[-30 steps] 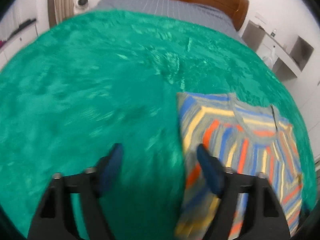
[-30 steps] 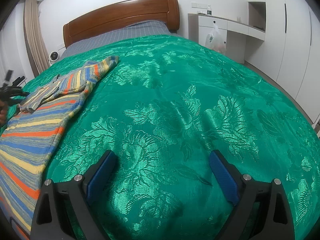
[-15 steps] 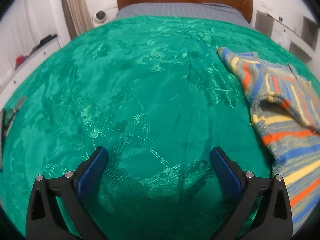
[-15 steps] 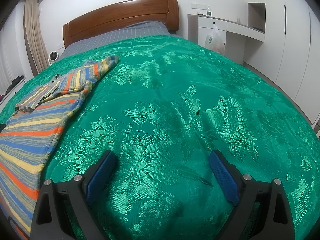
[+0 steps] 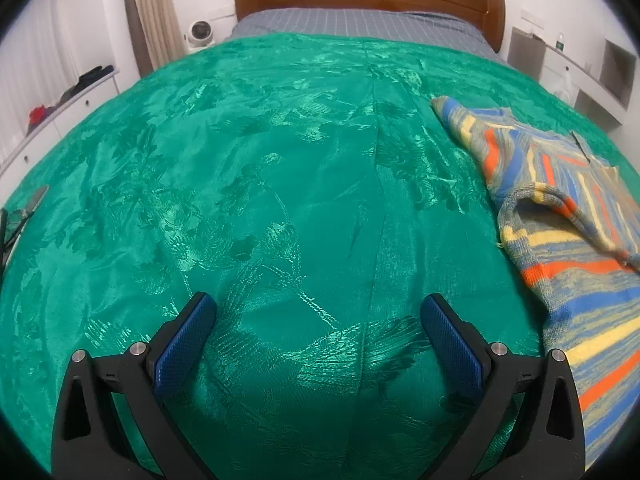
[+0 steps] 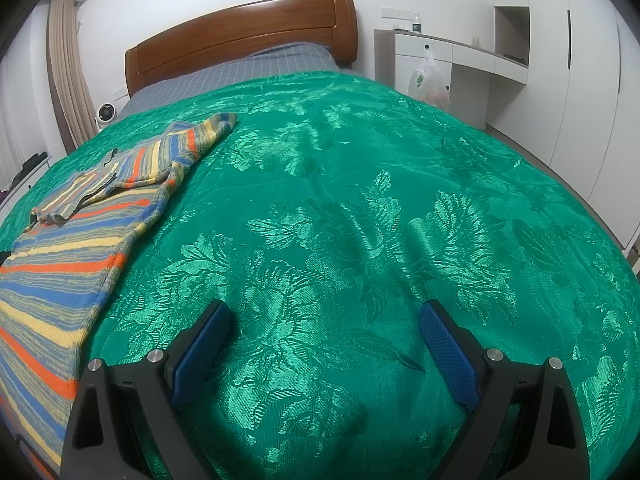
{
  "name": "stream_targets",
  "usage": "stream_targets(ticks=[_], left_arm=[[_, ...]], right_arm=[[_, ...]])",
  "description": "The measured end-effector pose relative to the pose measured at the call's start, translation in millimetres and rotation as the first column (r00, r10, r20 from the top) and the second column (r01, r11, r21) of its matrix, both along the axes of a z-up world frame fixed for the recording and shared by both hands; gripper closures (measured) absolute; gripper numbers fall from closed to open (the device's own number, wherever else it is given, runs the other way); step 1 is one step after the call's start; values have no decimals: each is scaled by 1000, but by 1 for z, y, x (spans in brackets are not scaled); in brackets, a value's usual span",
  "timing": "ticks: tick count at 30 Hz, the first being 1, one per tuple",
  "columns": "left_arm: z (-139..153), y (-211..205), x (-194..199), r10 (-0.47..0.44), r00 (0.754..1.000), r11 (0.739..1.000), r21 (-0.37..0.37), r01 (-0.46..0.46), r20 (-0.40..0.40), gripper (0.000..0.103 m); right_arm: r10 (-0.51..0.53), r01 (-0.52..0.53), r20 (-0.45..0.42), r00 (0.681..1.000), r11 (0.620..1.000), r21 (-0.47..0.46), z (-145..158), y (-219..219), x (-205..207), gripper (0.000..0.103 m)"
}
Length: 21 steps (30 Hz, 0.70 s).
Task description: Fold small clothes
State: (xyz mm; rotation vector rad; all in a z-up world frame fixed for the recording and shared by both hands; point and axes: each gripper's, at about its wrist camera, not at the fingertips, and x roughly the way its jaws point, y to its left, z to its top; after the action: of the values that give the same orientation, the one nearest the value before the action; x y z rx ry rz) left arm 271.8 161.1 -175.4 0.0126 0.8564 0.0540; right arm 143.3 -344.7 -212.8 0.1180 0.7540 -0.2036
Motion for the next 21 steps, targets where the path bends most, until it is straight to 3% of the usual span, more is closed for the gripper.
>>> stream_targets(ticks=[21], left_arm=[[0,0,0,0,1000,1000,-4,0,0,0]], right_arm=[[-2,2,0,1000,1000,-2,1,-3,-2,8]])
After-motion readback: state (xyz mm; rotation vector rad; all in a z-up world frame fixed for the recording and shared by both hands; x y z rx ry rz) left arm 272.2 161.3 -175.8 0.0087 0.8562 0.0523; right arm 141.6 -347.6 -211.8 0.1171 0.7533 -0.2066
